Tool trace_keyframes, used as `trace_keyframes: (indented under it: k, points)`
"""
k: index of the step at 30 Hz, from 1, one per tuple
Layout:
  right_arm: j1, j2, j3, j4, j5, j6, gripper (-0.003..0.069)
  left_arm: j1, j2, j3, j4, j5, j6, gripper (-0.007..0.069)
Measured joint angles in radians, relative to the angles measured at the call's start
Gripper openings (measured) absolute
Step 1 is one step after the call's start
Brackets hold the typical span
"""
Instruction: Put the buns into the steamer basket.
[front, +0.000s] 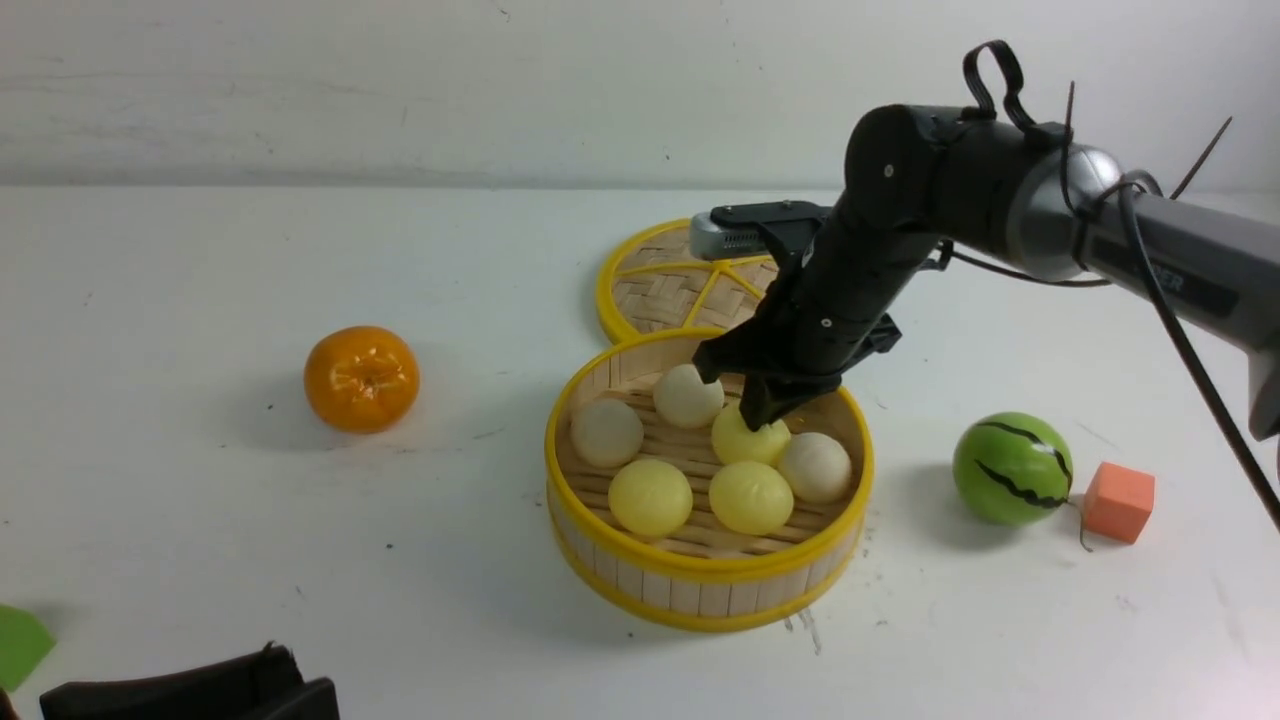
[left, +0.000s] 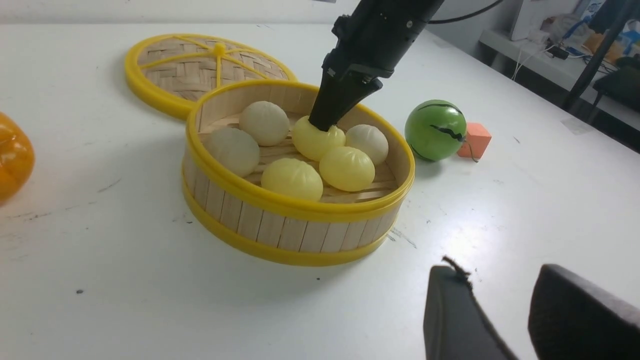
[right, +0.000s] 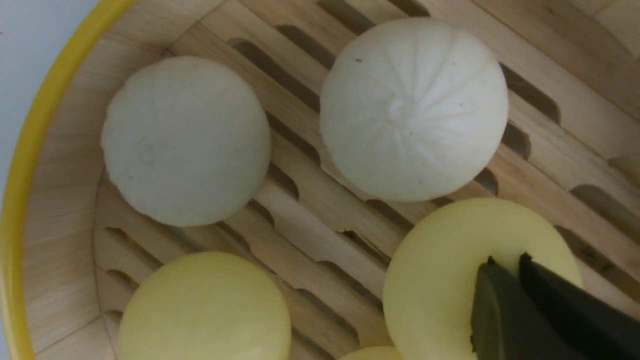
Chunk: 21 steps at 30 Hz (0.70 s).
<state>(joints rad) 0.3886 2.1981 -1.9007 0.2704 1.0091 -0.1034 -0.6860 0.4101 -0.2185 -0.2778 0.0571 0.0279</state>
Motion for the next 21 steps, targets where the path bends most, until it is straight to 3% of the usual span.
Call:
trace_keyframes:
  k: [3,7,9,12,14,17,21]
  points:
    - [0.0,0.0,-0.005,0.0,0.0,0.003,0.0096,0.0,0.0,0.0,0.0,0.0,0.0,0.023]
    - [0.0,-0.005,-0.034,-0.007,0.01,0.004,0.0242,0.0,0.0,0.0,0.0,0.0,0.0,0.0235]
    - [0.0,-0.028,-0.068,-0.014,0.044,0.006,0.0356,0.0,0.0,0.0,0.0,0.0,0.0,0.0235]
    - [0.0,-0.08,-0.086,-0.018,0.098,0.007,0.0407,0.0,0.0,0.0,0.0,0.0,0.0,0.0235]
    - [0.0,-0.143,-0.087,-0.036,0.147,0.013,0.0398,0.0,0.0,0.0,0.0,0.0,0.0,0.0237]
    - [0.0,-0.241,-0.081,-0.082,0.214,0.038,0.0311,0.0,0.0,0.0,0.0,0.0,0.0,0.0237]
    - [0.0,-0.392,0.009,-0.109,0.225,0.093,0.0123,0.0,0.0,0.0,0.0,0.0,0.0,0.0237]
